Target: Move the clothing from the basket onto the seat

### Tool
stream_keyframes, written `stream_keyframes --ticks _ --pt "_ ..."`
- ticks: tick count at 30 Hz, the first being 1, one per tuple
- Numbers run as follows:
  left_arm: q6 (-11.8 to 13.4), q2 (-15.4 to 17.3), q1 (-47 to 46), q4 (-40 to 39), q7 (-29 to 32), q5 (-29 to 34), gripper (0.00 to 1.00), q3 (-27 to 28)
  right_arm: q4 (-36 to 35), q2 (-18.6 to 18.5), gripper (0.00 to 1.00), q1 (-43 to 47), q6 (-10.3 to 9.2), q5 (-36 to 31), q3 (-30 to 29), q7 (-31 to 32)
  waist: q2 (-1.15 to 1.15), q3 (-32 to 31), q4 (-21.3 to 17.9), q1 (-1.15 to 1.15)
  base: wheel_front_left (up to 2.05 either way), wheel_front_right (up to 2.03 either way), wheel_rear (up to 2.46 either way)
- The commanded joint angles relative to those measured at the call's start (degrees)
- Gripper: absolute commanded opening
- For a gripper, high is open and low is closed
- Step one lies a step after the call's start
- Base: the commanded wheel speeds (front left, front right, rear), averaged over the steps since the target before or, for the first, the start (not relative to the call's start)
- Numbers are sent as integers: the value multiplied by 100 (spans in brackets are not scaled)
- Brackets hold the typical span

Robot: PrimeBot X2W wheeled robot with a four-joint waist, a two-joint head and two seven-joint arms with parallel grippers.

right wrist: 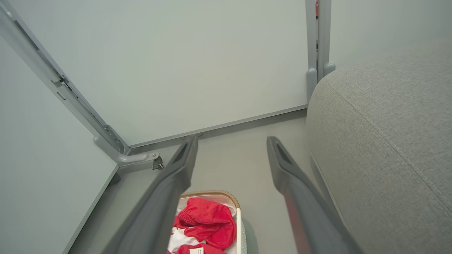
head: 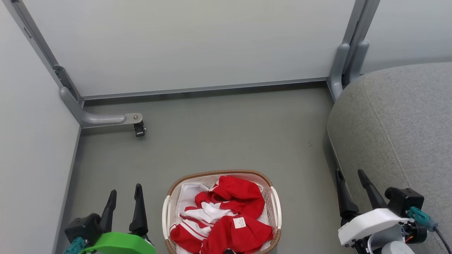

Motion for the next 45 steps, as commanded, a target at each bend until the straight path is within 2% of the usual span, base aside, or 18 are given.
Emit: stream_keyframes --ticks 1,28,45 --pt "-4 41 74 -2 -52 117 100 -10 1 -33 100 -18 2 -134 17 -55 0 -2 4 0 0 0 0" --pt "20 49 119 280 -343 1042 100 -208 90 -47 100 -36 1 -1219 105 -338 0 19 41 0 0 0 0" --pt "34 49 71 304 -325 867 100 -233 40 -46 100 -61 1 -1216 55 -341 0 92 39 0 0 0 0"
